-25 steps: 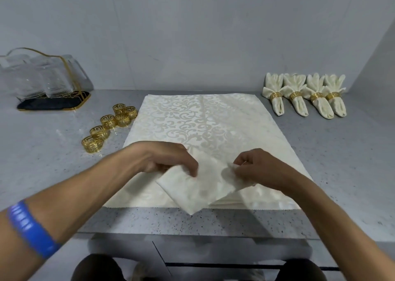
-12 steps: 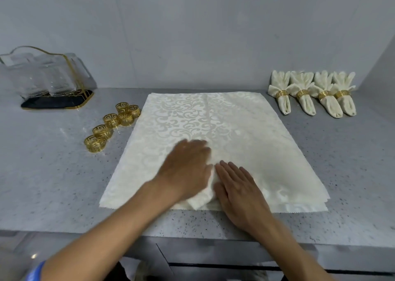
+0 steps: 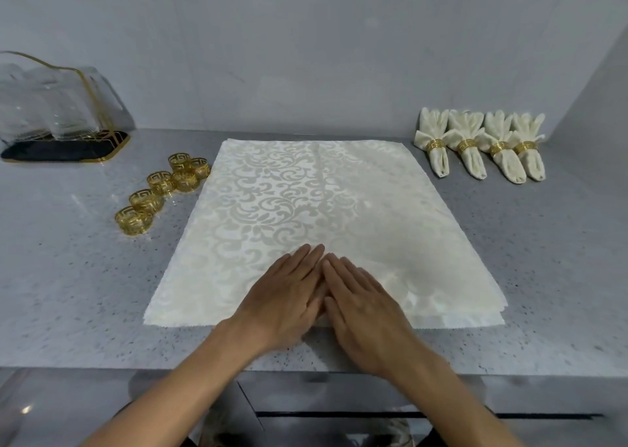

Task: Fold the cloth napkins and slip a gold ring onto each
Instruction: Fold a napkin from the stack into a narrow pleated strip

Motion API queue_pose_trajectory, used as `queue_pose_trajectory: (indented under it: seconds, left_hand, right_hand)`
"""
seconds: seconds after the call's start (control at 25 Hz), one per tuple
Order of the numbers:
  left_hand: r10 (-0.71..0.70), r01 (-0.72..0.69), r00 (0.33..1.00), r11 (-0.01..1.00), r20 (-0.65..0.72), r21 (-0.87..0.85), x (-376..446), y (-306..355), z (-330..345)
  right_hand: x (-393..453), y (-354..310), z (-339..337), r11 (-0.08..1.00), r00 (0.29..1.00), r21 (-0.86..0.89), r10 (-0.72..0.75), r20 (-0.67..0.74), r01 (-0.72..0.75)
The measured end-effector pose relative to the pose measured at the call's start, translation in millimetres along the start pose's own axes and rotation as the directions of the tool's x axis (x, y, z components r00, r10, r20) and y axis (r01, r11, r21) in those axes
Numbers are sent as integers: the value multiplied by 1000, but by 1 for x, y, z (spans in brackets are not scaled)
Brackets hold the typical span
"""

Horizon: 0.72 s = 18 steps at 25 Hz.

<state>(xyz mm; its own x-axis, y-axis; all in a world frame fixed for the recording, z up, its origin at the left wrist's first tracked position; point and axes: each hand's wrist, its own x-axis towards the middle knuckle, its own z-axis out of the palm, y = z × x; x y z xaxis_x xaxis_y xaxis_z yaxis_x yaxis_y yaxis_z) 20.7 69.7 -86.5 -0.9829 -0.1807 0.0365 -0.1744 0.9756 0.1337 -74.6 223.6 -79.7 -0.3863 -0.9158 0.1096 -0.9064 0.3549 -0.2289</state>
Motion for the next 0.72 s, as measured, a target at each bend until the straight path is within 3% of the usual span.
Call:
queue_pose_trajectory:
  seconds: [0.2, 0.36, 0.52, 0.6, 0.72]
  left_hand:
    - [-26, 26, 1000, 999, 0, -44, 0, 1, 0]
    - [-27, 28, 999, 997, 25, -67, 1, -1, 2]
    - [38, -25, 997, 982, 66, -186, -2, -6, -9]
    - [56, -60, 998, 976, -25, -207, -8, -7, -14]
    - [76, -85, 964, 996, -256, -26, -16, -3, -18]
  right_hand:
    - [-16, 39, -4, 999, 996, -35, 3, -90, -6]
    - [0, 33, -13, 995, 987, -96, -33, -156, 19]
    - [10, 45, -17, 995, 981, -43, -93, -173, 87]
    - [16, 49, -18, 993, 978, -42, -118, -173, 113]
    - [21, 49, -14, 994, 974, -29, -111, -196, 107]
